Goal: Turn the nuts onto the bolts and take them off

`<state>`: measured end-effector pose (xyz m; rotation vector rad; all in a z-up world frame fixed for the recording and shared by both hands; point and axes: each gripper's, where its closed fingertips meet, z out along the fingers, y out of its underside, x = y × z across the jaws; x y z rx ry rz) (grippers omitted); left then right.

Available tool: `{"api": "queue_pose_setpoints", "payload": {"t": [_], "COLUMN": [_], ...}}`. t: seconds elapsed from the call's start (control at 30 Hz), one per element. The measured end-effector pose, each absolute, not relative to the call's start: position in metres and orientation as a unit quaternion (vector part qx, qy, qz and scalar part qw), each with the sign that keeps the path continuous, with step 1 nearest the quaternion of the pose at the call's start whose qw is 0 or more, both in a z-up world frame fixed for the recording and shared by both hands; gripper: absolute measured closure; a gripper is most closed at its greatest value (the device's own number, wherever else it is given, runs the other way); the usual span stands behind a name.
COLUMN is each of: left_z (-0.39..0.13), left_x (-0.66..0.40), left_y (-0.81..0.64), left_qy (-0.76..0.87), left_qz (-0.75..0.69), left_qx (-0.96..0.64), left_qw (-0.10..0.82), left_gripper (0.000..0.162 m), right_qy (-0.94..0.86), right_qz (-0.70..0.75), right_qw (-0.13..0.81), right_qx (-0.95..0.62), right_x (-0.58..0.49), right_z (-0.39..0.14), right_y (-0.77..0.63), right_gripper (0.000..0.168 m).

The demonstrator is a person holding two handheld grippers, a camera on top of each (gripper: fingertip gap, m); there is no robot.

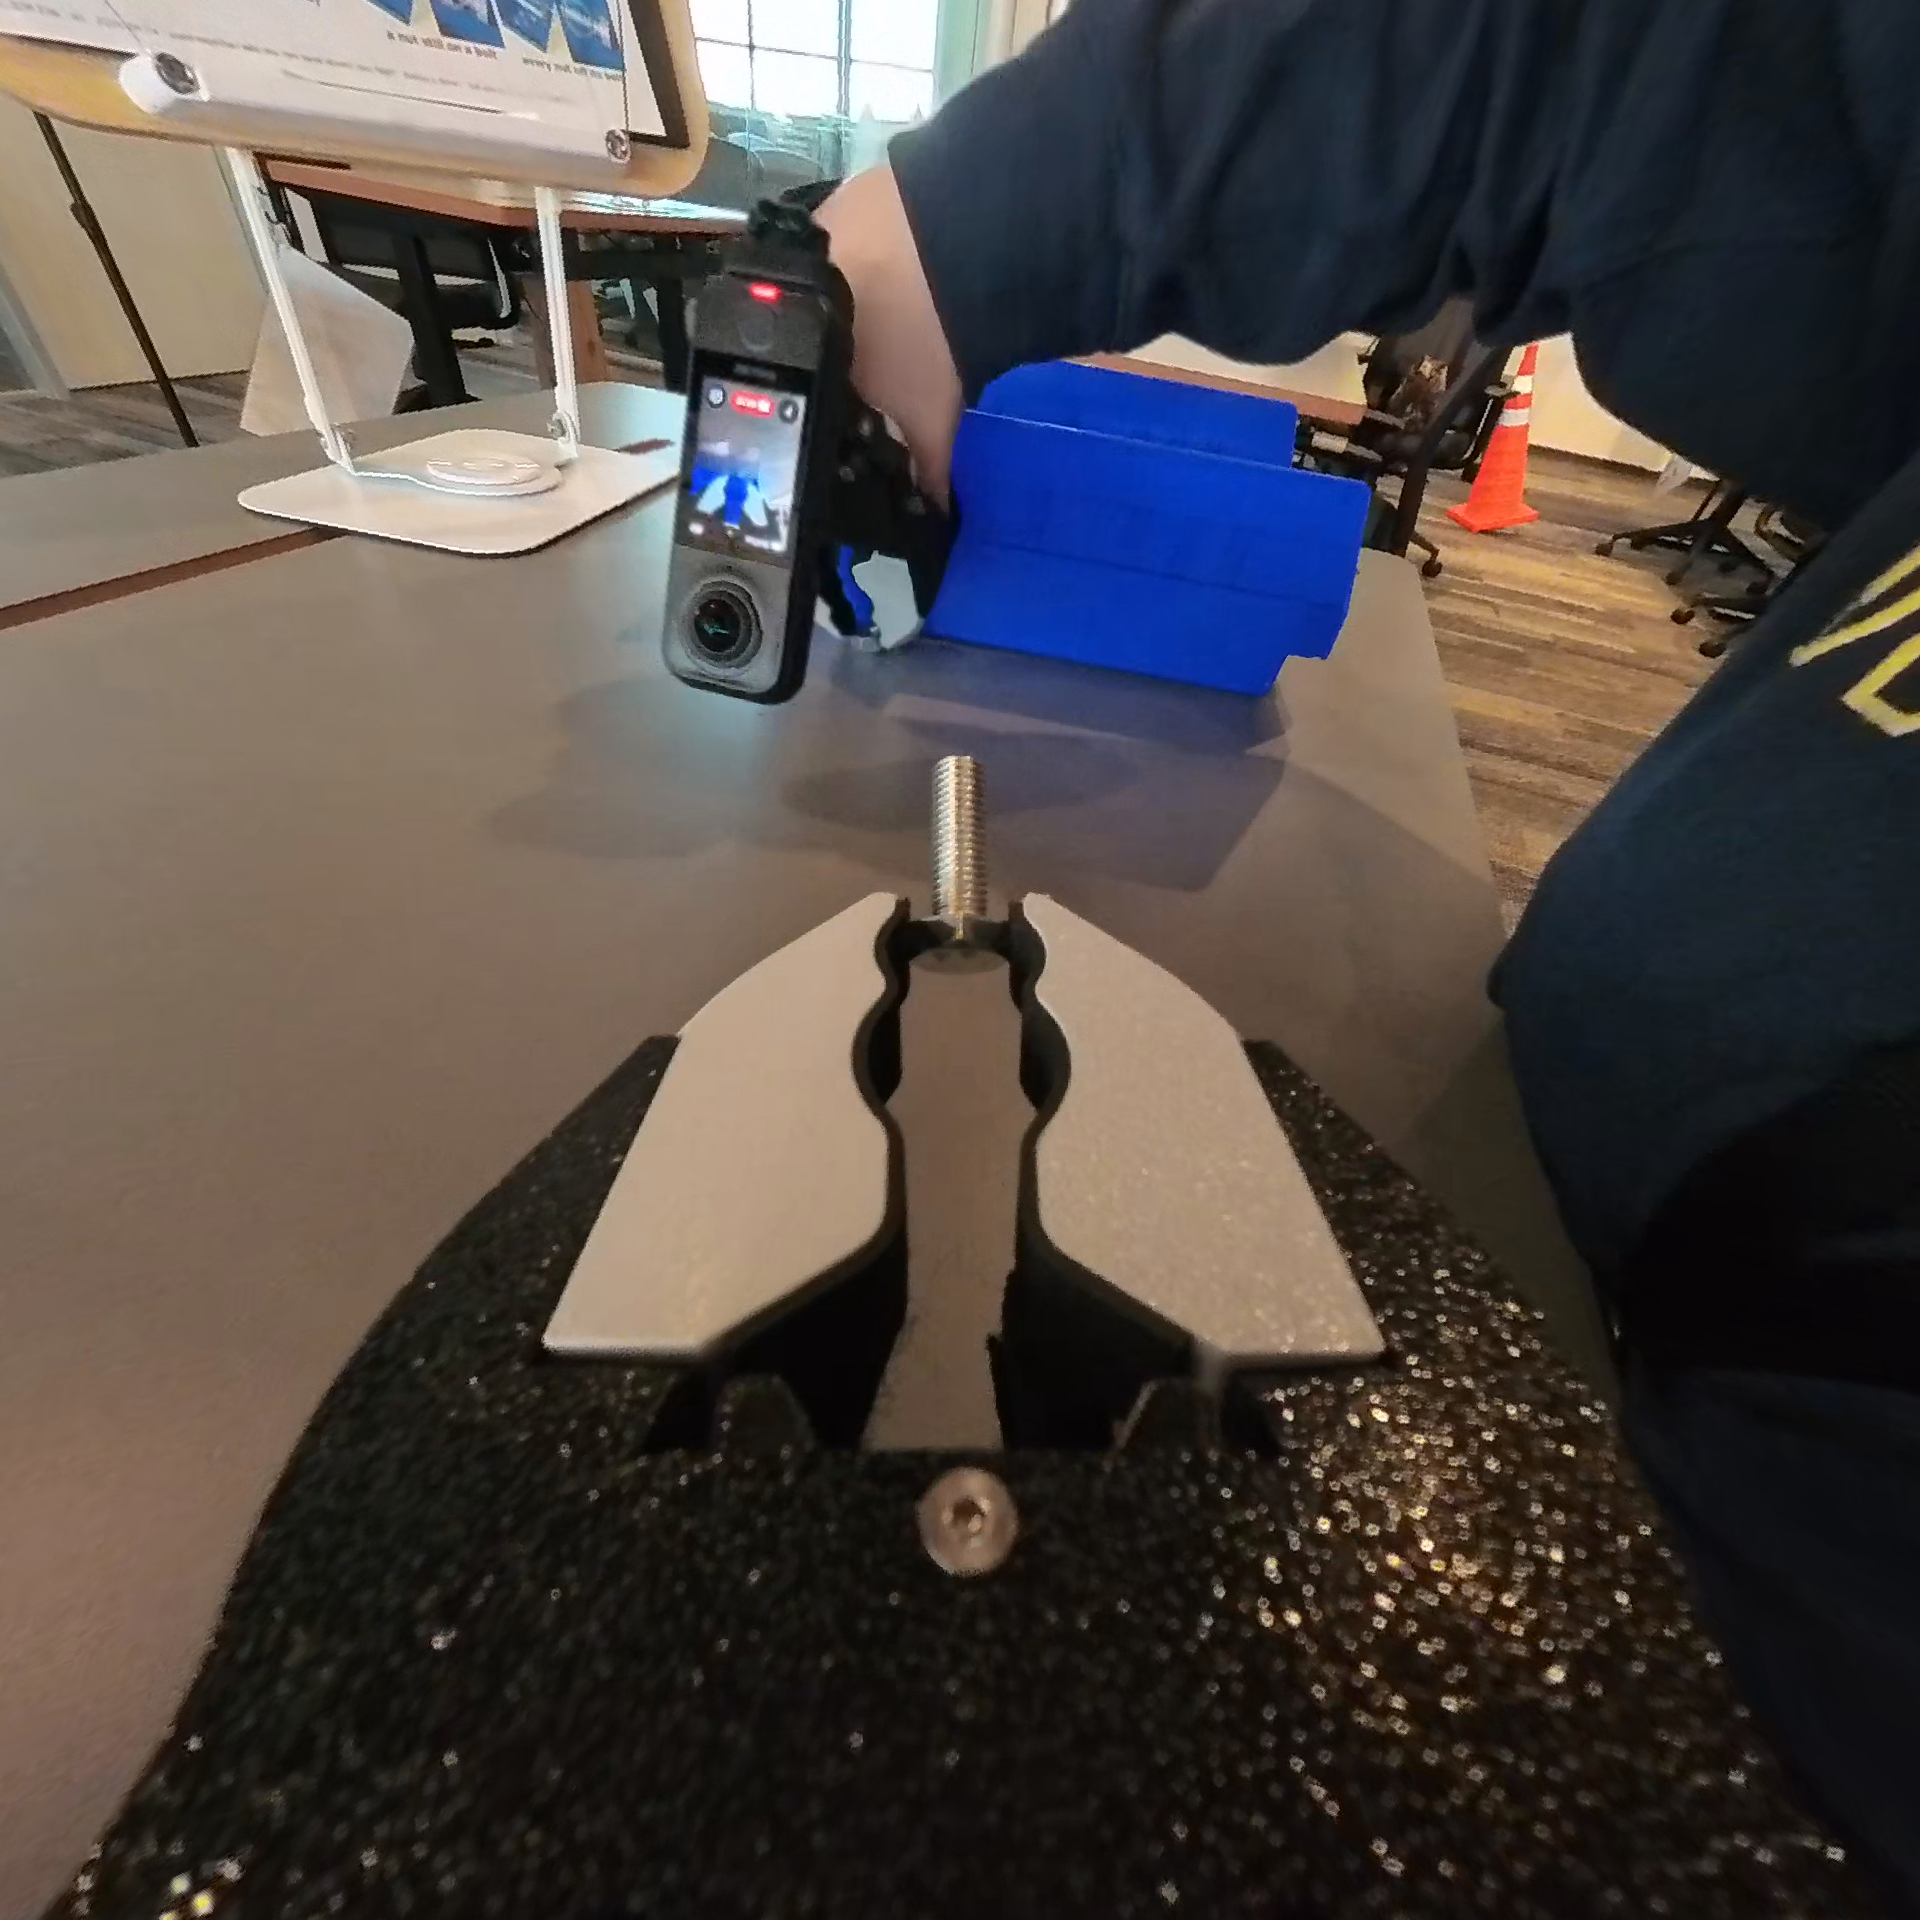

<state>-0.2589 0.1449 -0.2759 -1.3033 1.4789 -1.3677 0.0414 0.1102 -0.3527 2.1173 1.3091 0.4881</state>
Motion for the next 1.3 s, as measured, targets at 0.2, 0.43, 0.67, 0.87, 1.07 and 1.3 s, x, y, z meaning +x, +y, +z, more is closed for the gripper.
{"api": "queue_pose_setpoints", "payload": {"t": [0.2, 0.43, 0.67, 0.87, 1.07, 1.3], "left_z": [-0.274, -0.279, -0.285, -0.287, -0.289, -0.289], "left_x": [-0.260, -0.261, -0.261, -0.260, -0.259, -0.259], "left_y": [0.151, 0.145, 0.131, 0.136, 0.134, 0.133], "left_qy": [0.559, 0.582, 0.618, 0.612, 0.620, 0.622], "left_qz": [-0.533, -0.529, -0.522, -0.513, -0.508, -0.507], "left_qx": [-0.515, -0.508, -0.488, -0.502, -0.499, -0.498], "left_qw": [0.371, 0.352, 0.328, 0.331, 0.331, 0.328], "left_gripper": [0.145, 0.145, 0.145, 0.145, 0.145, 0.145], "right_qy": [0.523, 0.547, 0.555, 0.617, 0.668, 0.630], "right_qz": [0.119, -0.085, -0.219, 0.014, 0.090, -0.013], "right_qw": [0.129, -0.219, -0.329, -0.185, -0.092, -0.091], "right_qx": [0.834, 0.803, 0.732, 0.765, 0.733, 0.771], "right_x": [-0.017, -0.167, -0.224, -0.183, -0.173, -0.176], "right_z": [-0.345, -0.298, -0.266, -0.332, -0.350, -0.346], "right_y": [0.132, 0.153, 0.129, 0.130, 0.121, 0.111], "right_gripper": [0.150, 0.150, 0.150, 0.150, 0.150, 0.137]}}
